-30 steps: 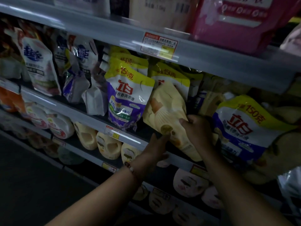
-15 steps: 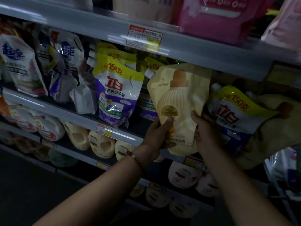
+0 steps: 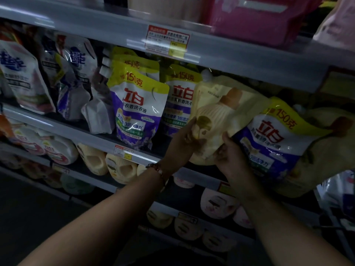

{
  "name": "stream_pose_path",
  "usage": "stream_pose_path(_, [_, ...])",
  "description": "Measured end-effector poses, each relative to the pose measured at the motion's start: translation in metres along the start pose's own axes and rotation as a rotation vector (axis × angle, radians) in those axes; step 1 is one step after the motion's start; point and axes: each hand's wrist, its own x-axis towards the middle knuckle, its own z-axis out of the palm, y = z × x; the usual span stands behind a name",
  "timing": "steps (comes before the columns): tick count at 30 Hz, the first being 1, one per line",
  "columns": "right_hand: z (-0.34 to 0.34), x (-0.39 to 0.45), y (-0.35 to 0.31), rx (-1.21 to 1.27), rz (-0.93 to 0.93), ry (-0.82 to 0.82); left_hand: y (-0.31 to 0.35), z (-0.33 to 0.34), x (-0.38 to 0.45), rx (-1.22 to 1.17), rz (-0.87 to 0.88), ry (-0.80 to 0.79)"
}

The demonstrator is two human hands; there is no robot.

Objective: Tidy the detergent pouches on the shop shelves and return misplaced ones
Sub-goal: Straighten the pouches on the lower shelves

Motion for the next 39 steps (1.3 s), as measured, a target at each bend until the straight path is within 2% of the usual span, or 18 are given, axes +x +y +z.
stream_pose_path(3, [0.001,0.004,-0.002,-0.073,-0.05,-0.018,-0.017,0.002,0.003,0.16,0.105,0.022])
stream_pose_path(8, [-0.003,-0.008,-0.005,-0.231,-0.178,-0.037,-0.023,0.001,-0.002,0.307,0.064,-0.01])
stream_pose_path(12, [-0.004,-0.033,-0.011,-0.554,-0.301,-0.054,-0.004,0.001,-0.021,0.438,0.058,-0.044])
stream_pose_path(15, [-0.008,-0.062,-0.016,-0.692,-0.317,-0.218,0.02,0.005,-0.037,0.743,-0.002,-0.116])
stream_pose_path(17, [-0.019,-0.075,-0.015,-0.828,-0.338,-0.331,0.028,0.004,-0.052,0.921,0.042,-0.16])
stream_pose_path(20, [-0.029,-0.091,-0.01,-1.202,-0.433,-0.397,0.03,-0.004,-0.074,1.087,0.108,-0.115])
stream_pose_path(23, [-0.034,-0.095,-0.005,-1.499,-0.495,-0.45,0.029,-0.012,-0.09,1.181,0.011,-0.062])
stream_pose_path(32, [0.0,-0.101,0.022,-1.684,-0.608,-0.656,0.029,-0.057,-0.115,1.285,-0.213,0.026])
stream_pose_path(39, [0.054,-0.11,0.046,-1.712,-0.583,-0.687,0.036,-0.113,-0.12,1.232,-0.203,0.09])
